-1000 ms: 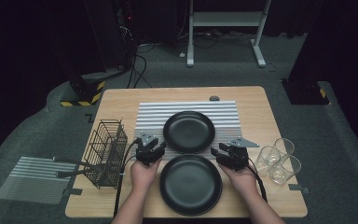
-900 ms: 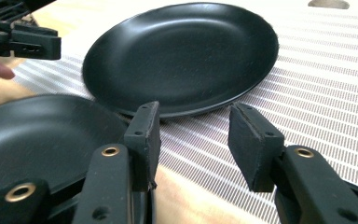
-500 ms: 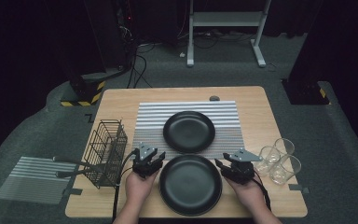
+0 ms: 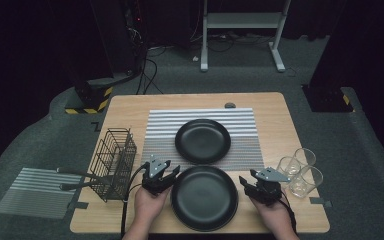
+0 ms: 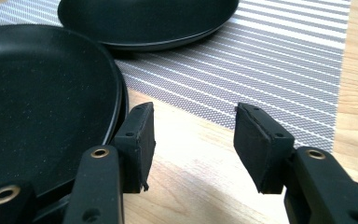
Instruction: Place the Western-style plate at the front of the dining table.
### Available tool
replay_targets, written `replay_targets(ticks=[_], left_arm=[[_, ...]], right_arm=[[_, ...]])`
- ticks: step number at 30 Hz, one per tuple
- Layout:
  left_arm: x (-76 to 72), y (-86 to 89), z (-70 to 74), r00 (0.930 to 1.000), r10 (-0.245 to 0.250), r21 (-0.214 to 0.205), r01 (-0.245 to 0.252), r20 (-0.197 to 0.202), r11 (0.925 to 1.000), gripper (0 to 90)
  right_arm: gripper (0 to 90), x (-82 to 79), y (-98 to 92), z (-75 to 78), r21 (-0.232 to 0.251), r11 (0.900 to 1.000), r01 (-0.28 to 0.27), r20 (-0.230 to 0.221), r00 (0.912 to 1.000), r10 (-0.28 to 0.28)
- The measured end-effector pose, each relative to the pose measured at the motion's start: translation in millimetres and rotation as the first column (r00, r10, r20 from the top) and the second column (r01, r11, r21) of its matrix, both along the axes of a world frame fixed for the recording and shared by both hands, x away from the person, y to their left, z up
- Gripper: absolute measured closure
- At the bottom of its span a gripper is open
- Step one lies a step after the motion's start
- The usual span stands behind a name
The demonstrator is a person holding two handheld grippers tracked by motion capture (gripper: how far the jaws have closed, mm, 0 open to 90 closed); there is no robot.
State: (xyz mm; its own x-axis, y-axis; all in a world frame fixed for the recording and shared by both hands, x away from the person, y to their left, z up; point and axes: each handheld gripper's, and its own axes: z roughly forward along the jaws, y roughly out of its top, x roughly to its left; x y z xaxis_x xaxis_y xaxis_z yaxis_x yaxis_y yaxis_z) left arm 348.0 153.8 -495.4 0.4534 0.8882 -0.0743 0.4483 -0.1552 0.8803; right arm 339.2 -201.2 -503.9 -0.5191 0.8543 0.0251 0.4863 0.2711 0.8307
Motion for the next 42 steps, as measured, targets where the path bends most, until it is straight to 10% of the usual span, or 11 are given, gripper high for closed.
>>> replay_targets(ticks=[42], left_arm=[[-6.6,-4.2,15.7,0.9940,-0.067,-0.098,0.075,0.087,0.9924,51.5]], right_arm=[[47.9,-4.5,-8.5,-1.5,0.000,0.9996,-0.027,0.035,0.9990,0.027]])
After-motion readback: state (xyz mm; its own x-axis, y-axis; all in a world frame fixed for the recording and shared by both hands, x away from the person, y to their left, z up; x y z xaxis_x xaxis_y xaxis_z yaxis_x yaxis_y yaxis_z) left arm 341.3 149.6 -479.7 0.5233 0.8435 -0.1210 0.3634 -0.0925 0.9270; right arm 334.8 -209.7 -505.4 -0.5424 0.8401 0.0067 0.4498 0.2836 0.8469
